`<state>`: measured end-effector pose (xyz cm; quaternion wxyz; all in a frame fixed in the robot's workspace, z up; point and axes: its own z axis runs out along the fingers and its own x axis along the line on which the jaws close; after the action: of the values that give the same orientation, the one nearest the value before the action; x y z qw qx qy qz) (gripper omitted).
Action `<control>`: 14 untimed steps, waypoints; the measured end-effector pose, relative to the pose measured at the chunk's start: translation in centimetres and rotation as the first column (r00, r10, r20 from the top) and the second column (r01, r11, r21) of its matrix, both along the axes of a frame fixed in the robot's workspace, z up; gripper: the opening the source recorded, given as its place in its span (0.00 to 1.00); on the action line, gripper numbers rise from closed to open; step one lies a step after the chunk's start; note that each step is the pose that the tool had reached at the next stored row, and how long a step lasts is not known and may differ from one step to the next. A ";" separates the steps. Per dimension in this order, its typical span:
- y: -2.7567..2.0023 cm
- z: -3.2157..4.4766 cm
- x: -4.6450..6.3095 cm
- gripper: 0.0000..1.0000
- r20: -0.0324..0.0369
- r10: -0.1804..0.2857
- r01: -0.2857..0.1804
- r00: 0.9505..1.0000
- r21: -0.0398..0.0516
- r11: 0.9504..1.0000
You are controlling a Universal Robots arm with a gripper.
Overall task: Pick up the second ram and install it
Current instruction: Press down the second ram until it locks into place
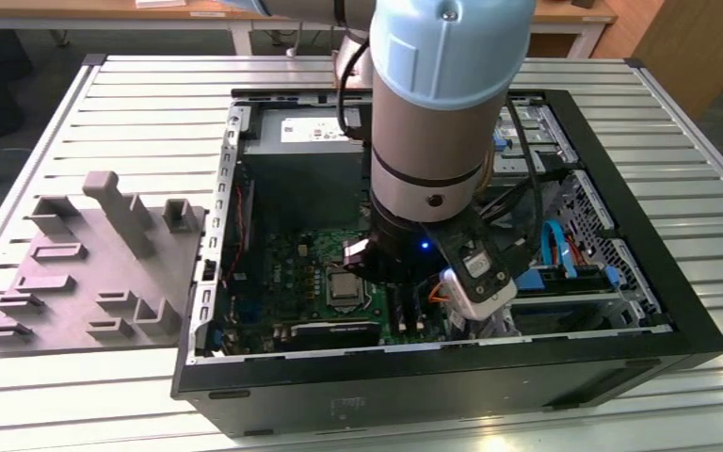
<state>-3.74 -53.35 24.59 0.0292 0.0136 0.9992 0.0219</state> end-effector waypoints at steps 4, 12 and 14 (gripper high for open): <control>0.05 0.02 0.0 0.11 0.000 0.000 0.000 1.000 0.000 1.000; 2.02 -0.07 0.0 0.11 0.000 0.000 0.000 1.000 0.000 1.000; 2.73 -0.10 0.0 0.11 0.000 0.000 0.000 1.000 0.000 1.000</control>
<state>-3.74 -50.62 24.49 0.0291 0.0137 0.9992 0.0219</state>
